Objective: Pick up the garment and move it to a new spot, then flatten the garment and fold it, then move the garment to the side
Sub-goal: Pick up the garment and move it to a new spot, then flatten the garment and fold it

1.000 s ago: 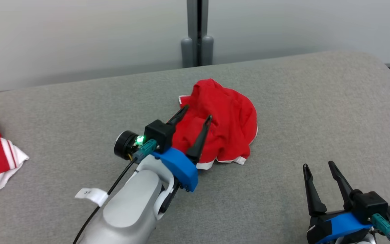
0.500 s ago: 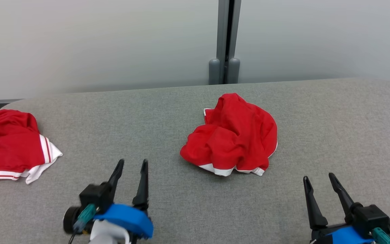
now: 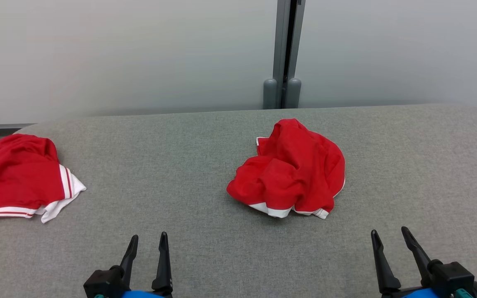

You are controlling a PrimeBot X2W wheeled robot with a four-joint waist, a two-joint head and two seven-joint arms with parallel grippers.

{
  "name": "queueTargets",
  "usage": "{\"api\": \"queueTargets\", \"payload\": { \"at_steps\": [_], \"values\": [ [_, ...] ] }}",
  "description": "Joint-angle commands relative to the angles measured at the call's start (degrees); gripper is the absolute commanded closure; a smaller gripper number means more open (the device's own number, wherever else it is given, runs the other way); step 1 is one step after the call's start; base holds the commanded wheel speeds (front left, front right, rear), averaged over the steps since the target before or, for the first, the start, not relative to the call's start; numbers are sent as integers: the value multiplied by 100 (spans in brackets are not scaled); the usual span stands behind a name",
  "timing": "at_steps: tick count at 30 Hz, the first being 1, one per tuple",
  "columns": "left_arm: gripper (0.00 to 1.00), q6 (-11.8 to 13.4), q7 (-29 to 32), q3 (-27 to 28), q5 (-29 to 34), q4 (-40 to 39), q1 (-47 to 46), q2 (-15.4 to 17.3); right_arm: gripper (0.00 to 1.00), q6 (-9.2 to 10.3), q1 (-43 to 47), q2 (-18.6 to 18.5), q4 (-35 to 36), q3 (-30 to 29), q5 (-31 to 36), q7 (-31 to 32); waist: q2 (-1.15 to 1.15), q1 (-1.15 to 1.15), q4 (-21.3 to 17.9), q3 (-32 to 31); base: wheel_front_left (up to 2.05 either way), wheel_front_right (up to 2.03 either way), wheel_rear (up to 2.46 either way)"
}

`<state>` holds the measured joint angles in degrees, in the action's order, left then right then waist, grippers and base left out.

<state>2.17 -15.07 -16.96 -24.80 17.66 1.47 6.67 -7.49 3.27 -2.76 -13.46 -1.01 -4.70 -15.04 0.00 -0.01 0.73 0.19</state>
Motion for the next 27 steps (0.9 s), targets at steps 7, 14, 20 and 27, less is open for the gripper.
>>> {"api": "queueTargets", "payload": {
  "at_steps": [7,14,20,27],
  "values": [
    [0,-133,-15,153,195,94,38,-93,0,0,15,-23,-69,43,-15,-22,0,1,-39,-36,0,0,0],
    [0,-233,-15,194,293,228,-42,-151,0,0,-18,-22,-94,-5,30,-22,0,1,-38,-35,0,0,0],
    [0,-274,-15,226,368,276,-90,-186,0,0,-39,-22,-80,-14,50,-22,0,1,-13,-22,0,0,0],
    [0,-319,-15,218,437,239,-154,-223,0,0,-228,-23,-210,87,149,-22,0,1,81,81,0,0,0]
  ]
}}
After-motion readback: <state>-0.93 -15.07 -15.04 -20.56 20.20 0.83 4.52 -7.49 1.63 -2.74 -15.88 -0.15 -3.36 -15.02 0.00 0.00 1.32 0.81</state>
